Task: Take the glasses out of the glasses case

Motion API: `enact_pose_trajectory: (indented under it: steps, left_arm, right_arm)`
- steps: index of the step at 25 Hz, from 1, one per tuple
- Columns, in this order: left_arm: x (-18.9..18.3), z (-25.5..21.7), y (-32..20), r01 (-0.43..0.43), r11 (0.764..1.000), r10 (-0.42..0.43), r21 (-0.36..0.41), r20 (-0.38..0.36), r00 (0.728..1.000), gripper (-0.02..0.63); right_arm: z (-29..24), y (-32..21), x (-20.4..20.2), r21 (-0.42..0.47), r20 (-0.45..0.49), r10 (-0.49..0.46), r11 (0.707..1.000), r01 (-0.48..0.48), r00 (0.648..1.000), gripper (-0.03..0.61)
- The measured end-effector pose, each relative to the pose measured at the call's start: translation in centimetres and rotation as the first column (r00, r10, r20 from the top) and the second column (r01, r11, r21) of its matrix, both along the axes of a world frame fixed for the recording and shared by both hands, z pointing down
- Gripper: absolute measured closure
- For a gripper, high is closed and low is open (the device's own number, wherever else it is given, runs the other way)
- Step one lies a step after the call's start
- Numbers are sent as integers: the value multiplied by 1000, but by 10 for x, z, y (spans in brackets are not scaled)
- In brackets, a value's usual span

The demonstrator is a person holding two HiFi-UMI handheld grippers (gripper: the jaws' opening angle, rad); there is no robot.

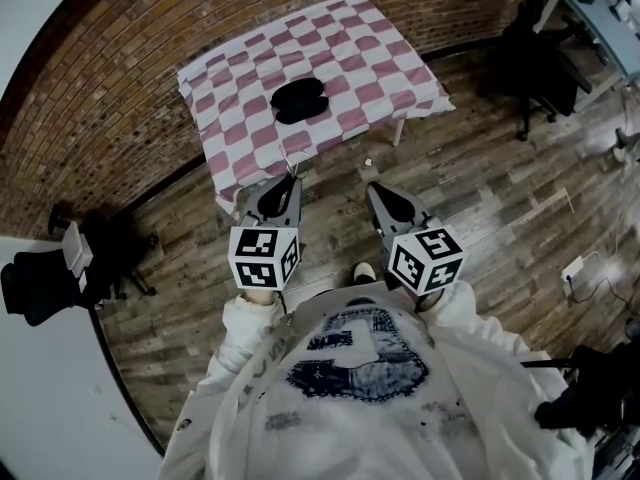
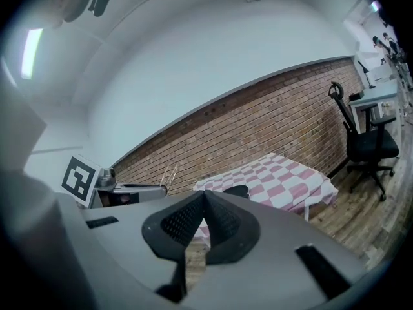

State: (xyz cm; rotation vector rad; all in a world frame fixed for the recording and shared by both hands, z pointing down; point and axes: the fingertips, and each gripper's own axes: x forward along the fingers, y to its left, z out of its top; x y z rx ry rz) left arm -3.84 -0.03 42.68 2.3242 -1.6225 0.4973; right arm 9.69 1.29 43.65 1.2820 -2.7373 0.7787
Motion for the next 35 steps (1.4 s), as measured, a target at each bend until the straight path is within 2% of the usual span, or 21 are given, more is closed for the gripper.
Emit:
enact_pose_trajectory:
  steps: [6,18,35]
  left_arm:
    - [0,-19,11,31,999,-29,40,-45,999,575]
    - [-11,-29,23,93,993,-86,71,-100,991,575]
    - [-17,-22,16,117,991,-110,64,-103,989,575]
  right_arm:
    - [-8,0,-5,23,-15,-11,1000,11,1000,565]
    - [-13,-1,-18,51,-53,-43,998,46,998,565]
    - [-4,-9,-15,31,-52,-37,999,39,998,565]
